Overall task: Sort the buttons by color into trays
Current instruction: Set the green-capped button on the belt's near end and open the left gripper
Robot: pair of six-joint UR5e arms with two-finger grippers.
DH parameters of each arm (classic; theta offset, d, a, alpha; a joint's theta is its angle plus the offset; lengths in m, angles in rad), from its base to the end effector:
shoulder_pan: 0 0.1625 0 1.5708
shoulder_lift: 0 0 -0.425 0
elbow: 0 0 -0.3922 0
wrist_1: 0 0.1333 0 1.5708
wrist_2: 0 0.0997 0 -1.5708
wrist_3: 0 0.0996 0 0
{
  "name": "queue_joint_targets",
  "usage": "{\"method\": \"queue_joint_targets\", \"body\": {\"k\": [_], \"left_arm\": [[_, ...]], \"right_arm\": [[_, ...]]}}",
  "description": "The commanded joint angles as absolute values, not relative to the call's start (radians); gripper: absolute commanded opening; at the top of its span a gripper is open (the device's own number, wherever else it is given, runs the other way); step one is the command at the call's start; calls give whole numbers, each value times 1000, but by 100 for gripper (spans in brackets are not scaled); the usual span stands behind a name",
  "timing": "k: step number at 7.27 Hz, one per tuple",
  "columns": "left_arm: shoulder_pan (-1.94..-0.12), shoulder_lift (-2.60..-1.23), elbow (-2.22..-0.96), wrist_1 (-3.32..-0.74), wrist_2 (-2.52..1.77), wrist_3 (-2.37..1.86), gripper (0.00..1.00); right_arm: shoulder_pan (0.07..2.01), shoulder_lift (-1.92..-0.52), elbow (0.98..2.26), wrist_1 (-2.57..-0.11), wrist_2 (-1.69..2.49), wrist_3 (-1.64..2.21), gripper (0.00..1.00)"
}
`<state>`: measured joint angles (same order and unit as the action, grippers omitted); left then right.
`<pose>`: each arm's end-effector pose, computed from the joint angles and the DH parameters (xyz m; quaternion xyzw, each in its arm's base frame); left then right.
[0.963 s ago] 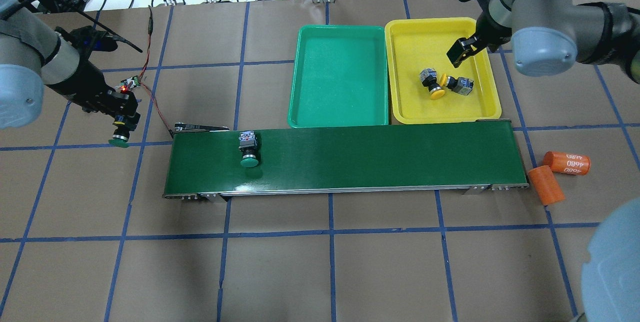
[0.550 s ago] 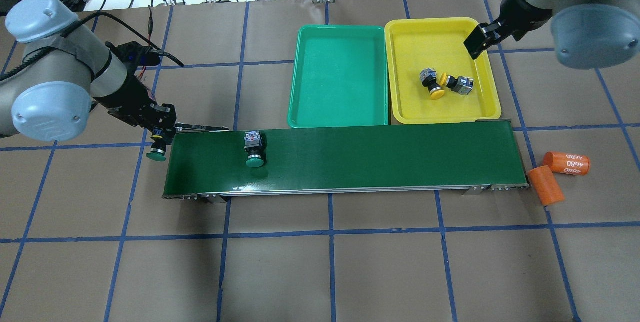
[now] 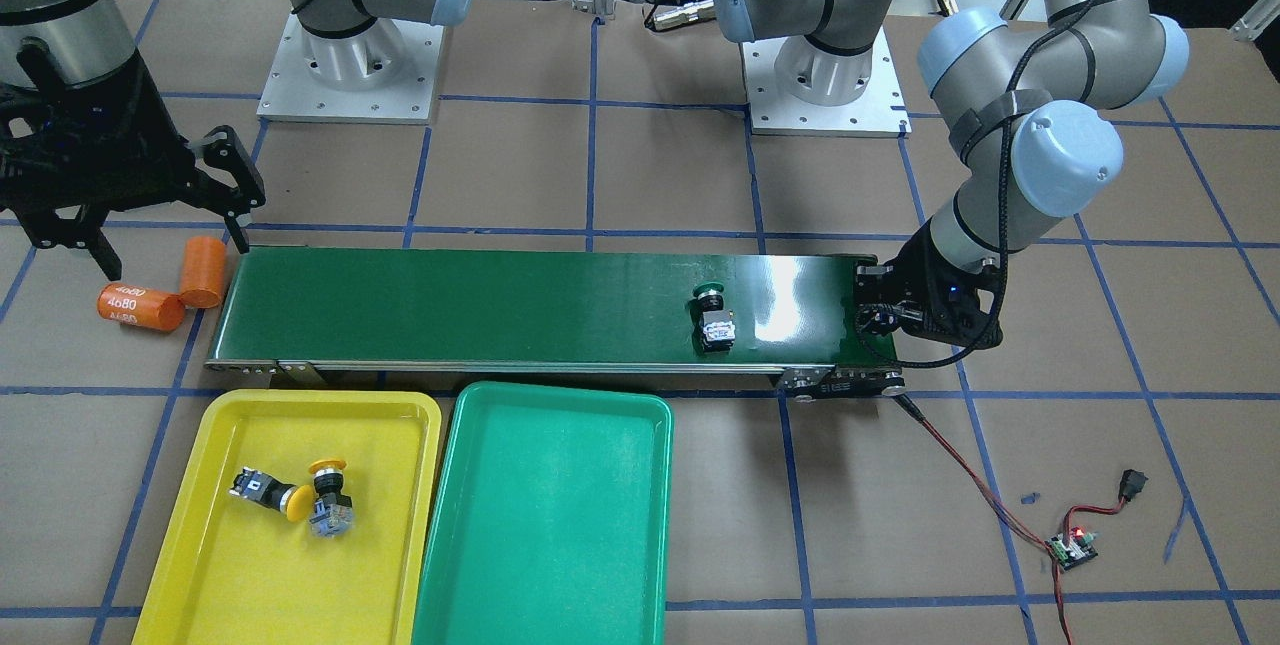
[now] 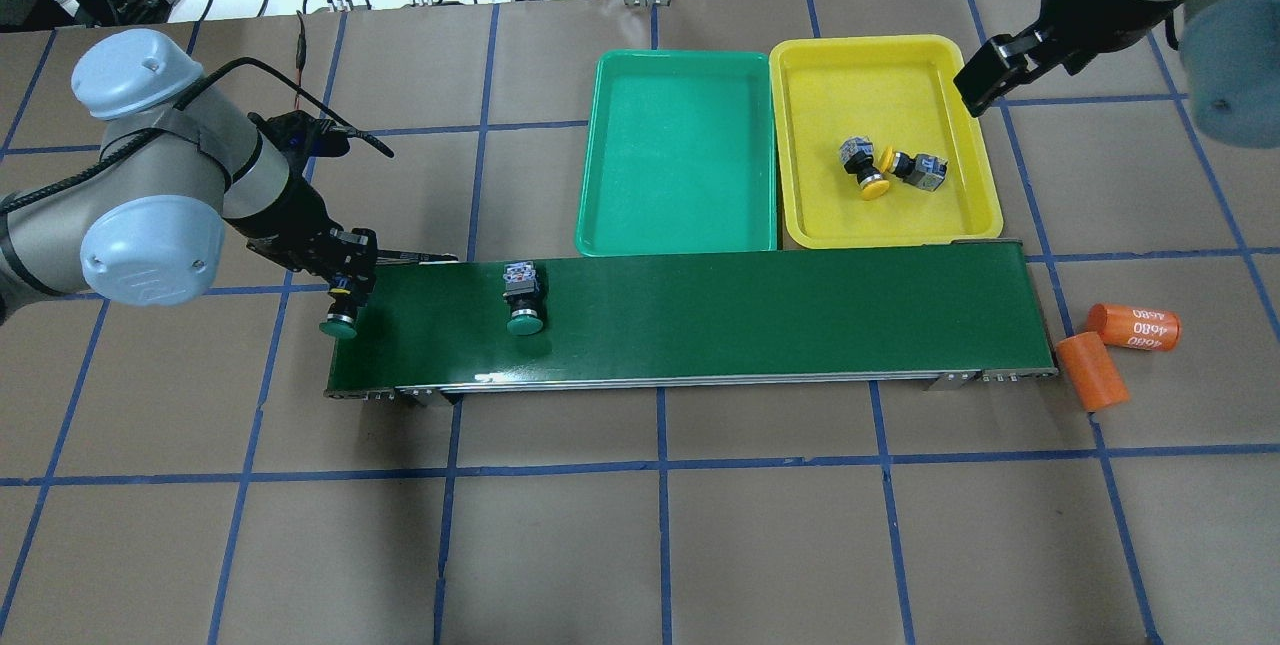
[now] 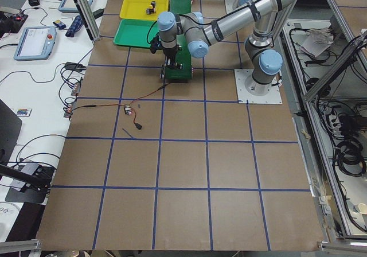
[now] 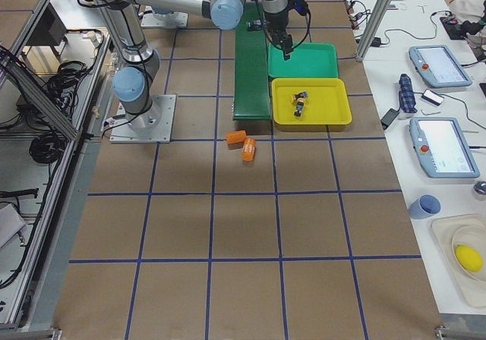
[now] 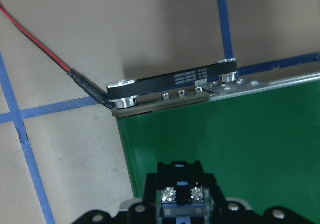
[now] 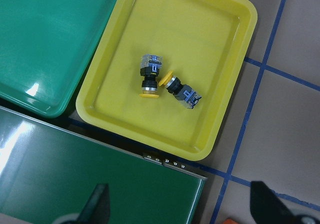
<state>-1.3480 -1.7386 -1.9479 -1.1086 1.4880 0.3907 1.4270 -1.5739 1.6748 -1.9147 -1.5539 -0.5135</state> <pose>-0.0281 -0.5165 0.2711 -0.0820 -0.9949 -0.0269 0.0519 0.0606 -0.5237 0.4753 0.1834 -0.9755 0.1174 0.0312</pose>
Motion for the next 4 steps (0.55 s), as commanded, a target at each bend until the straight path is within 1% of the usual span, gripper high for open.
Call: {"method": "queue_joint_targets", "body": {"k": [1, 2, 3, 4], "left_arm": [[-1350, -1762, -1951, -1094, 1448, 388, 0], [-1351, -1769, -1951, -1094, 1450, 384, 2], [-1353, -1767, -1954, -1097, 1447, 385, 99], [-1354, -1766, -1950, -1098, 1453, 387, 100]], "right_arm": [[1434, -1574, 1675, -1913, -1565, -509, 100], [1434, -1575, 1675, -1914, -1566, -509, 100], [1434, -1577, 1674, -1916, -1569, -509, 100], [1434, -1578, 1671, -1913, -1574, -508, 100]]}}
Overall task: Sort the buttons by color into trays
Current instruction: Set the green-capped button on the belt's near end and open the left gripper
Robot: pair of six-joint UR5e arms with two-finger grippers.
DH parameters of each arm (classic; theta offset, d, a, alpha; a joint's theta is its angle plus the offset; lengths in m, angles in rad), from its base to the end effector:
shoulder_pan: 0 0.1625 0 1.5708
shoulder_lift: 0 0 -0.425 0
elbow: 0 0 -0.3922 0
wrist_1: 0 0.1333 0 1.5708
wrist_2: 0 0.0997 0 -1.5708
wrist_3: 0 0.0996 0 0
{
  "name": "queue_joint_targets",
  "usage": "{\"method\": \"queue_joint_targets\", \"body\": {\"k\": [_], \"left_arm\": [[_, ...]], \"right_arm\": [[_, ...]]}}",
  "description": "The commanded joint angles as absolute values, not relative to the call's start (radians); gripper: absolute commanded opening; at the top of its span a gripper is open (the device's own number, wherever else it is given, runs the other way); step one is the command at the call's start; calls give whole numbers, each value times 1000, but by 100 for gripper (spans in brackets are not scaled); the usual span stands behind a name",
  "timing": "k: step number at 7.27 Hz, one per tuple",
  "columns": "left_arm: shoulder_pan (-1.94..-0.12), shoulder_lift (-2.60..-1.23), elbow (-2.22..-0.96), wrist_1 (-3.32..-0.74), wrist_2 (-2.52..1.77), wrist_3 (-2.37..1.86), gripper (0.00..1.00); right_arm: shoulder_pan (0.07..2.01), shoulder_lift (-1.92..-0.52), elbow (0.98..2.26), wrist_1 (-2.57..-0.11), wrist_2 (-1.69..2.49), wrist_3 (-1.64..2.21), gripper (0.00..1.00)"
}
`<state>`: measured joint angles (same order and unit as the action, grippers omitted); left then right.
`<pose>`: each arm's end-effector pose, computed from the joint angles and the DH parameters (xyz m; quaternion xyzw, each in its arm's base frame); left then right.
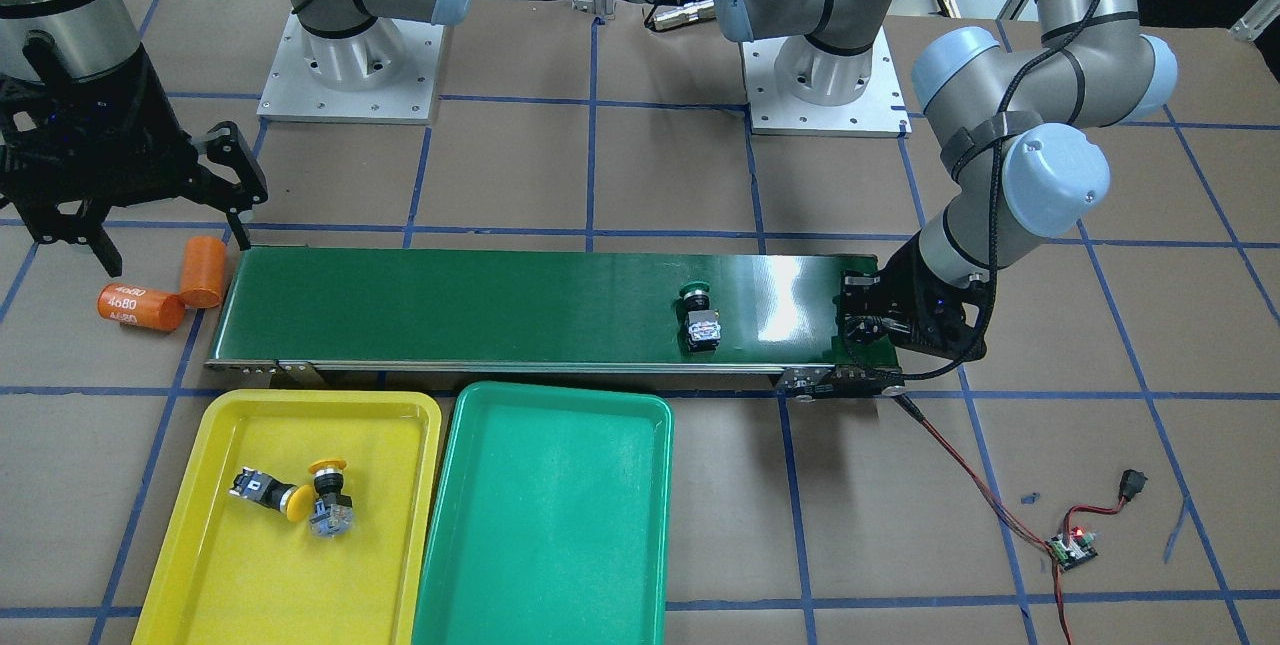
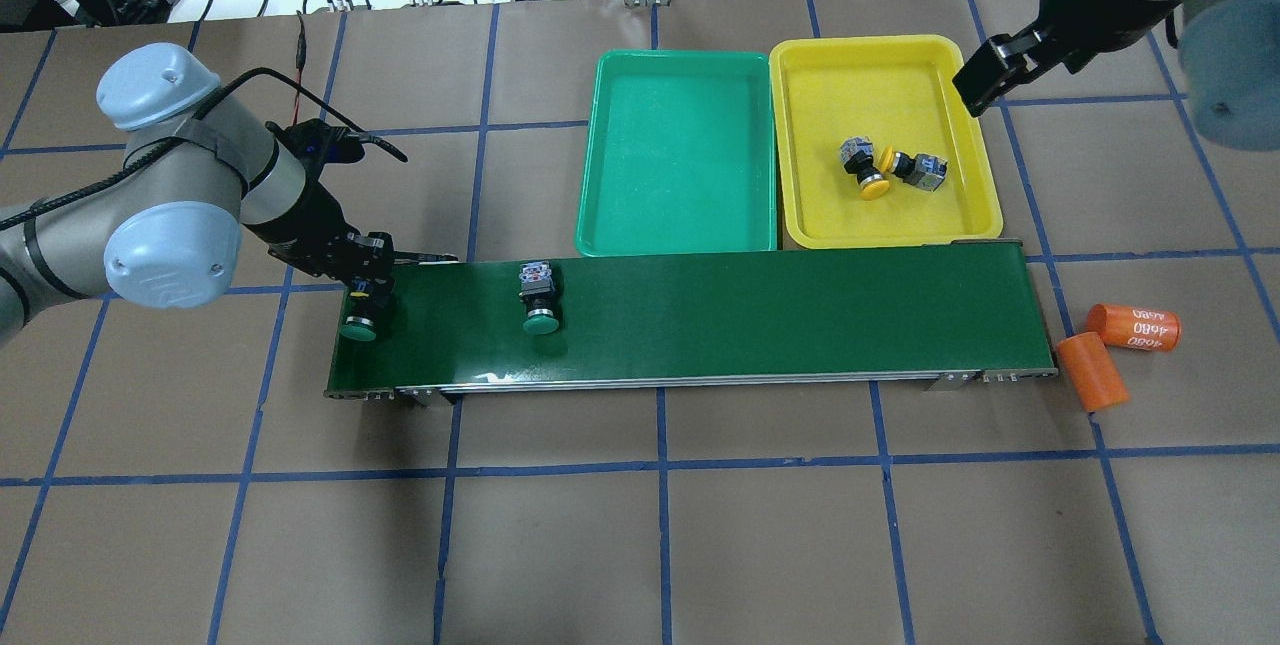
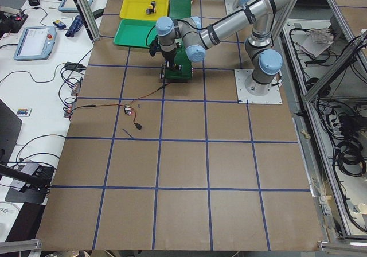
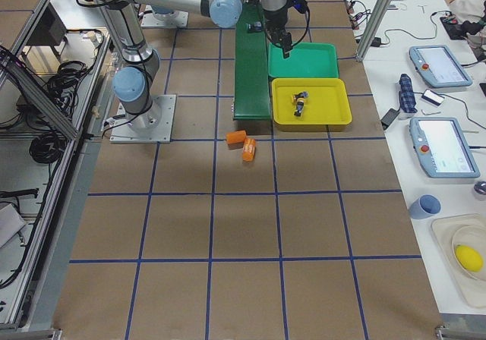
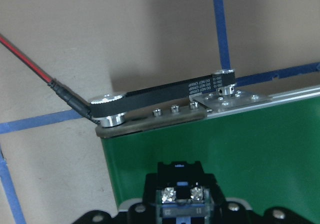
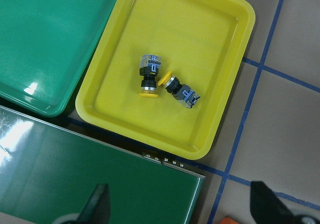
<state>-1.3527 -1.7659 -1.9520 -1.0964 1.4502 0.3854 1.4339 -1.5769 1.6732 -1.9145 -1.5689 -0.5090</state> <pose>-0.0336 -0.5200 0.2572 -0.0802 -0.9937 -0.0307 0.0726 0.0628 -0.5223 0.4776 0.1837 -0.9752 0.1173 0.0383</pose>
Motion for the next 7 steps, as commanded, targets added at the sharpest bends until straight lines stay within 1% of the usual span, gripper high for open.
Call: {"method": "queue_joint_targets", "body": {"k": [1, 2, 5, 7], "left_arm": [[-1361, -1728, -1944, -1123, 1463, 384, 100], [-1361, -1695, -1934, -1167, 1462, 309, 100], [-1361, -1580, -1798, -1371, 1466, 241, 100], [-1361, -1450, -1752, -1533, 1471, 210, 100]], "right_arm": [[1436, -1582, 1666, -1890, -1586, -502, 100], [1443, -1592, 1664, -1853, -1607, -406, 100], [1488, -1600, 1667, -1784, -1605, -237, 100], [1514, -1598, 1667, -1784, -1601, -192, 100]]}}
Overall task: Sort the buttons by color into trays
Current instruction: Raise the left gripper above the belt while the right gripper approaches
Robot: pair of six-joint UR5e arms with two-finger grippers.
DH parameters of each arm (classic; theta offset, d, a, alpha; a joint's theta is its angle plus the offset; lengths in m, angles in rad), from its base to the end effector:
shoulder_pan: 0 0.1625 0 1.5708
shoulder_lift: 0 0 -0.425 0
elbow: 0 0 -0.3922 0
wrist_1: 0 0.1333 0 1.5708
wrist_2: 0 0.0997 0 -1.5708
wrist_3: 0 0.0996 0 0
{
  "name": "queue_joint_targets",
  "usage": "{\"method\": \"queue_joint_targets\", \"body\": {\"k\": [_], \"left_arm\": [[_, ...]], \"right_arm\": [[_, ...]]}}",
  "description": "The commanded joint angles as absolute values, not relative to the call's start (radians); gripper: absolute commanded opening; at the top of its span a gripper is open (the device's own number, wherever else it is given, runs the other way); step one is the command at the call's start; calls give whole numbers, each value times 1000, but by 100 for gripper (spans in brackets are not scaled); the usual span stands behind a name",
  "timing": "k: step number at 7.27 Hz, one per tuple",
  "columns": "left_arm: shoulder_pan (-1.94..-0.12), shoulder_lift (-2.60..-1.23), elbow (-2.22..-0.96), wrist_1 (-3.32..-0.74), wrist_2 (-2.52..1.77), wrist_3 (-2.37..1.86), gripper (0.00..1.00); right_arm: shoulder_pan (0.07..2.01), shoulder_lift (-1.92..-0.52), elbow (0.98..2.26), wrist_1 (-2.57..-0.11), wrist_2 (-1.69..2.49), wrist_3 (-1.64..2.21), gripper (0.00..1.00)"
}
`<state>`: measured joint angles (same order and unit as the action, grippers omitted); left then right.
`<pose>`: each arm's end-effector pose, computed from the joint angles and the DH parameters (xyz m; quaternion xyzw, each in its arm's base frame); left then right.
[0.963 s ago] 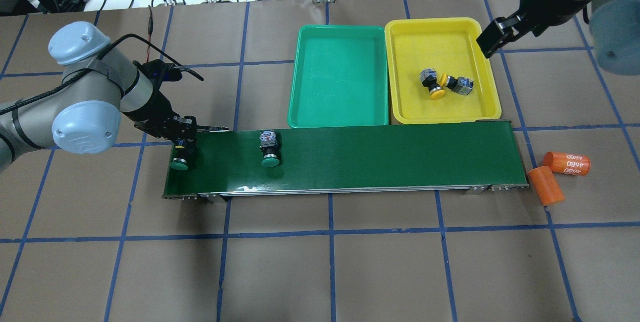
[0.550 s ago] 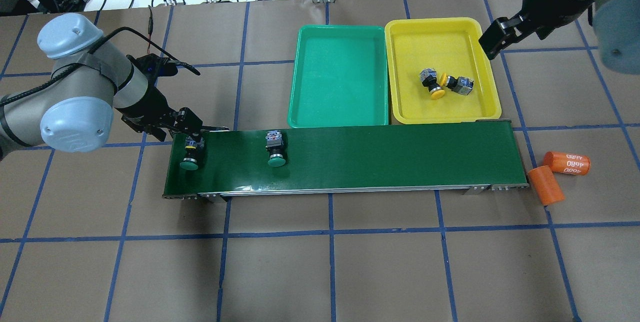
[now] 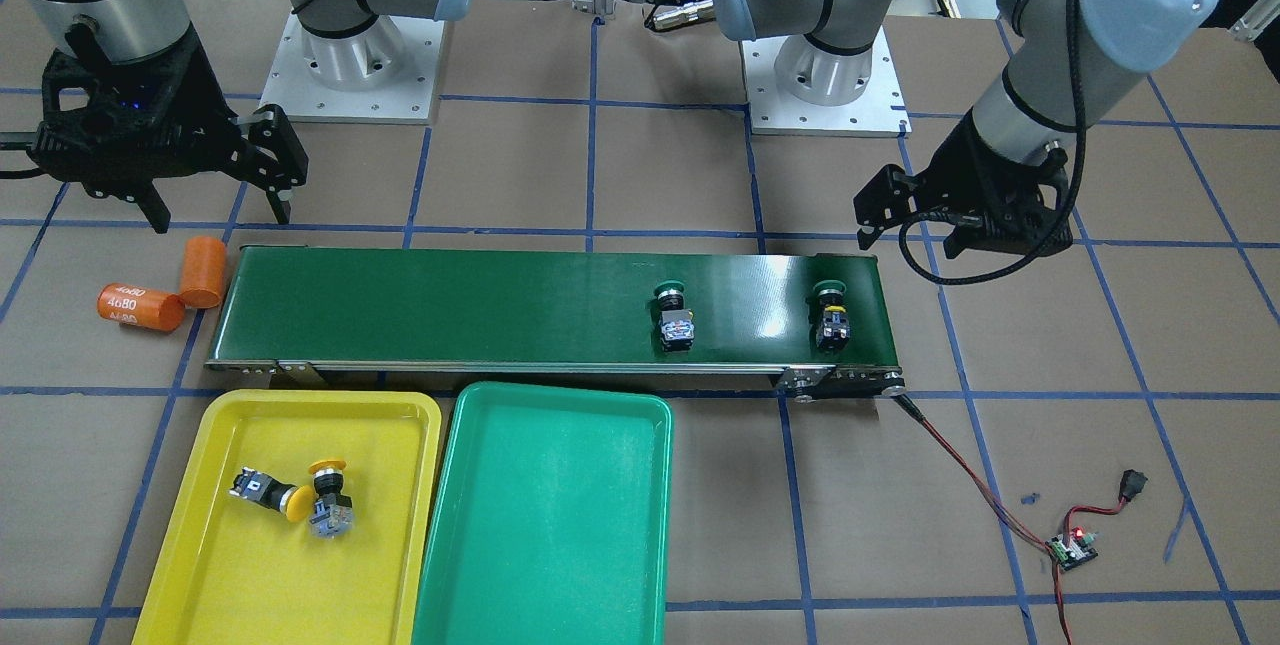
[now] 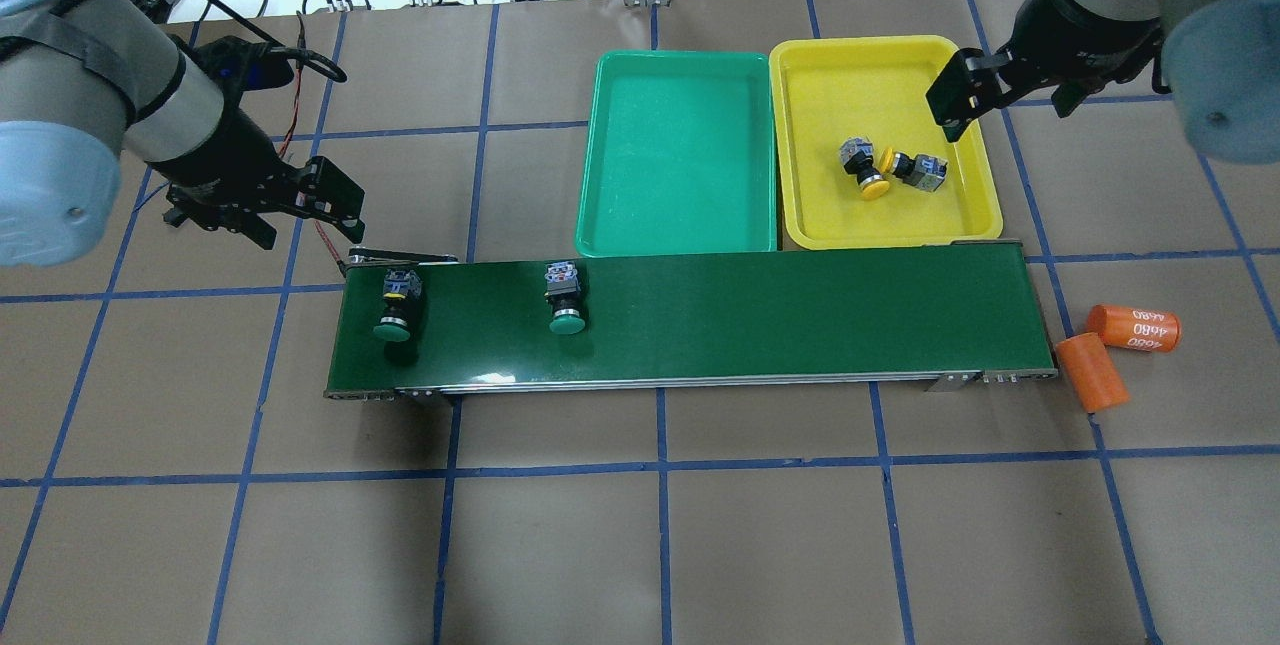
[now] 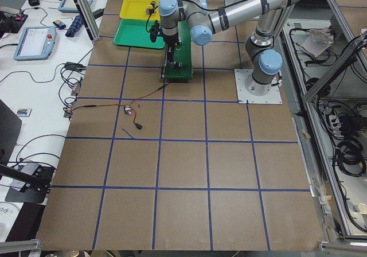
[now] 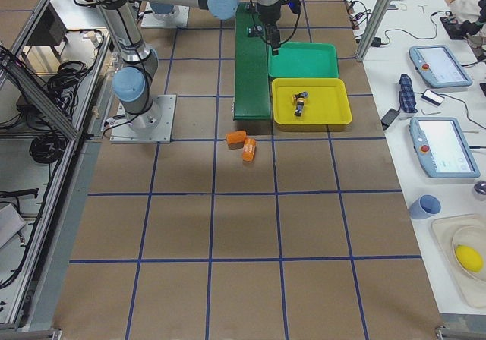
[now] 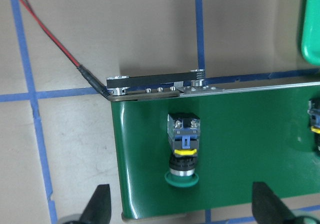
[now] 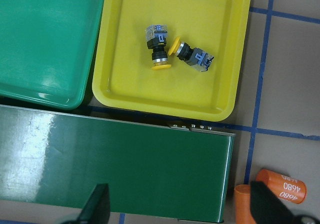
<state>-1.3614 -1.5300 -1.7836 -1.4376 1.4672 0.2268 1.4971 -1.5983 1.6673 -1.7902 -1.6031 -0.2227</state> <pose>-0.0438 -0.4846 0.4172 -0.0077 -0.9984 -0.0077 0.0547 0.0934 -0.5013 0.4768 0.0730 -0.9944 0.0719 0.0270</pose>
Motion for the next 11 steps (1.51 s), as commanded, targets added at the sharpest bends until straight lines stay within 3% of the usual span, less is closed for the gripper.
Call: {"method": "queue_joint_targets", "body": {"k": [1, 8, 11], "left_arm": [[-1362, -1413, -1750, -1543, 1504, 206, 100], [-1505, -1374, -1850, -1562, 1588, 155, 100], [-1506, -1353, -1868, -1562, 1589, 158, 100]], "right_arm": [[1528, -1598, 1667, -1786, -1603, -172, 100], [1753, -1516, 1675, -1804, -1555, 230, 100], [1866, -1395, 1675, -2018, -1537, 397, 100]]}}
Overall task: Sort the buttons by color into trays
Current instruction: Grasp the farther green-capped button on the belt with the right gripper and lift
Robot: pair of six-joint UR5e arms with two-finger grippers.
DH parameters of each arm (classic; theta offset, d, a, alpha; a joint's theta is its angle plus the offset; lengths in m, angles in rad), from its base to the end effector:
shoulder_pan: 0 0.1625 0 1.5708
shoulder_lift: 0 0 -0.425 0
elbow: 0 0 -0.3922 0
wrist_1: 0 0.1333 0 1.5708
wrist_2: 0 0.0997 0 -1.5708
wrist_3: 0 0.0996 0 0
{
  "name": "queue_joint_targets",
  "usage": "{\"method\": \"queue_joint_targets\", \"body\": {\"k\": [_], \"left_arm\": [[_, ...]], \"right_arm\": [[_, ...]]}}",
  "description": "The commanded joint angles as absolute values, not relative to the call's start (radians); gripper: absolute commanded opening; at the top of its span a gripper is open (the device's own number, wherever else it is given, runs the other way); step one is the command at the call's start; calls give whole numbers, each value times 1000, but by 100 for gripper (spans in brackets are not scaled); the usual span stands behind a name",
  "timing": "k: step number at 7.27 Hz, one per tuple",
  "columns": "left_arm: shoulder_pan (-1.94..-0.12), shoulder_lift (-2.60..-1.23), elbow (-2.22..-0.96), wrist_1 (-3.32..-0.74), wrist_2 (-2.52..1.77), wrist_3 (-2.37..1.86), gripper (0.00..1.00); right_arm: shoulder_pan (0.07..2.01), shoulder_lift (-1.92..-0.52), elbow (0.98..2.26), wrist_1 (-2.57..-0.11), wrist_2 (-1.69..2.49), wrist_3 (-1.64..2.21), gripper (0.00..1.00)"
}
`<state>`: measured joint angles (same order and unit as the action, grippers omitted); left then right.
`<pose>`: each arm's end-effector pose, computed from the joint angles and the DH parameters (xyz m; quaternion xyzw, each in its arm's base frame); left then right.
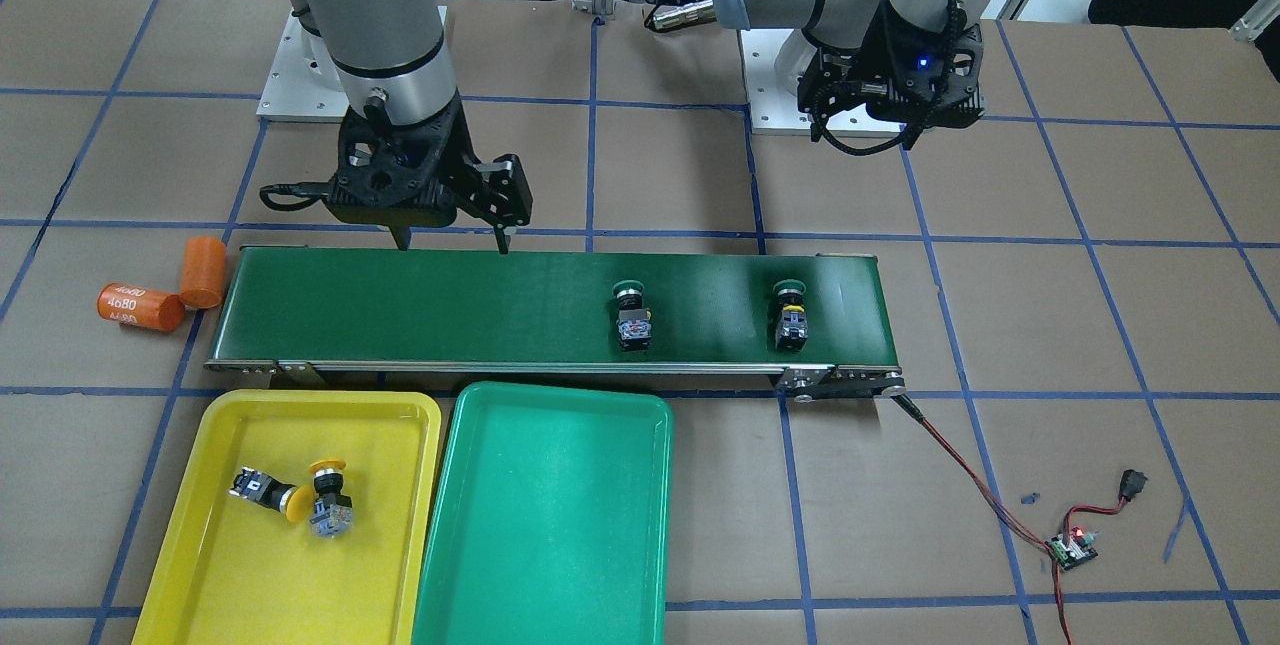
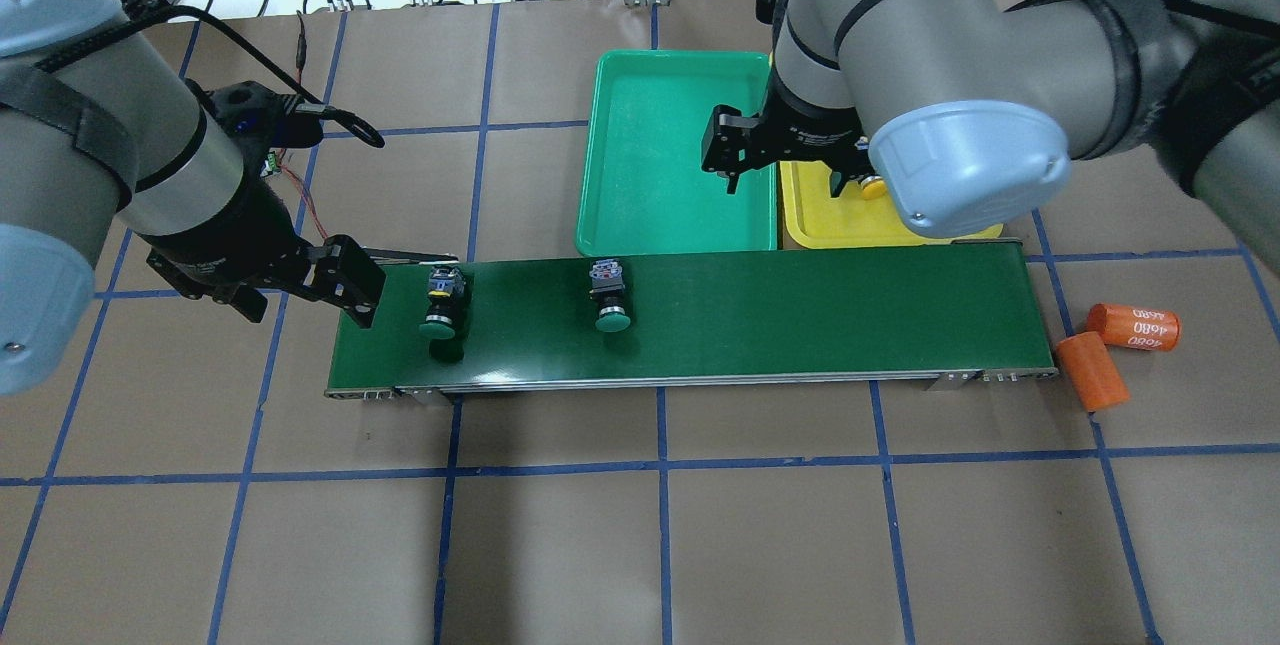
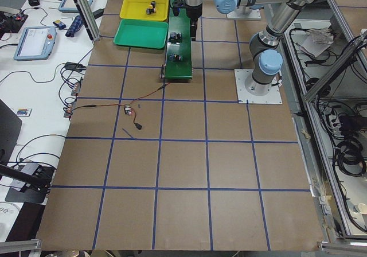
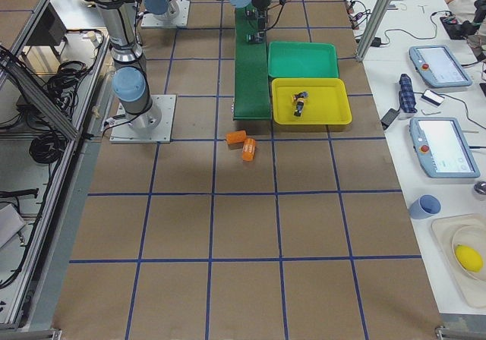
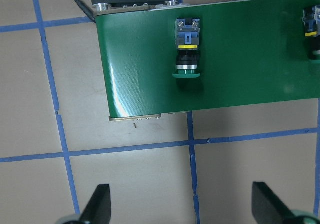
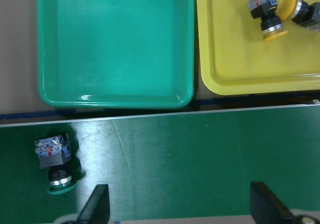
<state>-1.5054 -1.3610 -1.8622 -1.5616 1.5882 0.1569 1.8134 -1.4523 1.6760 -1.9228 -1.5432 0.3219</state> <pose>-0.1055 -0.4024 0.4397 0.0460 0.9982 0.0369 0.0046 0.2628 -0.4957 0.4115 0.0387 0.9971 -0.0577 0.0311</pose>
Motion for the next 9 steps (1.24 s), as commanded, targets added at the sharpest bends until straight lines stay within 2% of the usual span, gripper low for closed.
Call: {"method": "queue_joint_targets", "body": {"k": [1, 2, 5, 9], "left_arm": [[-1488, -1350, -1850, -1562, 1594, 160, 100], [-1467, -1380, -1832, -1559, 1598, 160, 100], [-1466, -1423, -1770, -1542, 1586, 135, 100], [-1508, -1413, -1802, -1539, 1589, 138, 100]], "right_arm": [[1902, -1347, 1675, -2092, -1539, 417, 100], [1914, -1324, 1675, -2118, -1537, 419, 100], [1930, -1240, 1674, -2149, -1532, 416, 90], [1963, -1200, 1678, -2163, -1539, 414, 91]]}}
